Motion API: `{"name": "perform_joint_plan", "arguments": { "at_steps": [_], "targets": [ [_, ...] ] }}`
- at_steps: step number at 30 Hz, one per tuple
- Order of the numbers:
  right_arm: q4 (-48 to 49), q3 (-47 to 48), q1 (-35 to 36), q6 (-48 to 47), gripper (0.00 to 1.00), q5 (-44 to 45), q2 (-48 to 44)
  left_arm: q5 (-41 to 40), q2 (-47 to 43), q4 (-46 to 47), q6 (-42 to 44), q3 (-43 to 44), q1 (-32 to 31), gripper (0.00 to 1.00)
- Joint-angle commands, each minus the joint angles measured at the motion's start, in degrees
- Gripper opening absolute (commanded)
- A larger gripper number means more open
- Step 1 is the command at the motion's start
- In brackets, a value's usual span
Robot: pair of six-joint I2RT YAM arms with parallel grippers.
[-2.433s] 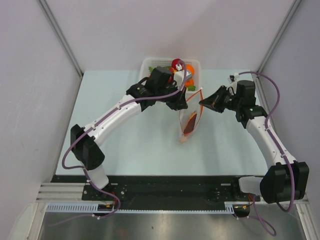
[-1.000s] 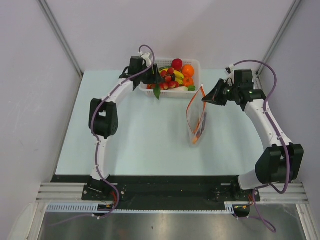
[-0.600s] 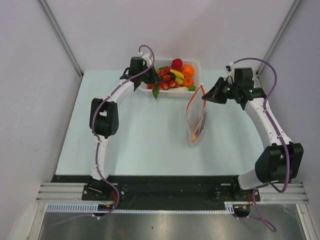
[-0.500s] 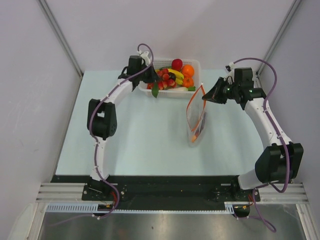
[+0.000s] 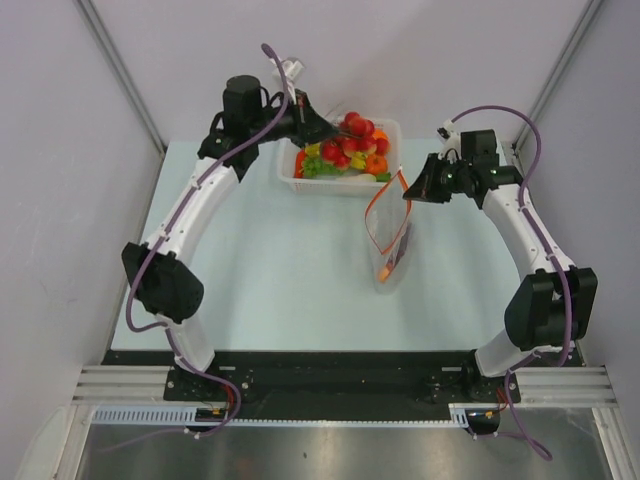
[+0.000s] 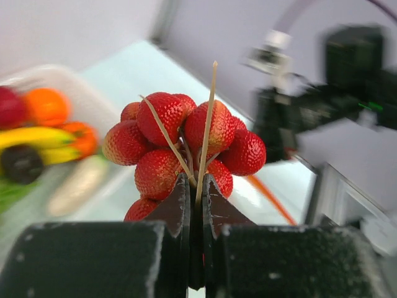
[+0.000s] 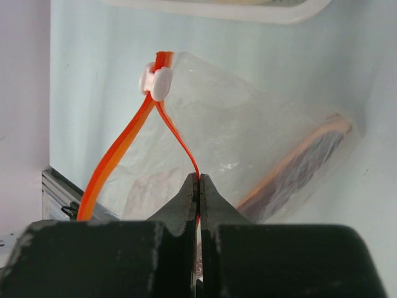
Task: Place the food in the zip-top bag and seal the zipper
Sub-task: Pick up the fake fruit from the bin, then place the fake fruit in the zipper food storage bag.
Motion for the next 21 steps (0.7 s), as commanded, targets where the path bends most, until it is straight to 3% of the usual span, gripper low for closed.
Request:
{"name": "perform_joint_plan", "arguments": {
  "at_steps": [1,11,16,21],
  "targets": [
    [-1.28,2.87,0.05,-6.21,0.00,-0.92,0.84,11.48,-5.62,0.32,2.53,-5.12,-5.16,0.00],
    [-2.68,2.25,-0.66,-9.04,0.00,-1.70,-0.31,16.59,-8.53,5.07,1.91,-14.19,-15.79,0.00],
    [-2.42,1.02,-1.36,-8.77,0.00,-3.28,-1.97,15.19,-6.08,8.51,-0.81,-19.46,-16.33,0.00],
    [-3.21,-0.73,-2.50,-9.73,0.00,-3.91,-4.26,7.81,-4.14,6.48,-1.68,-19.38,-14.84,0.00]
  ]
}}
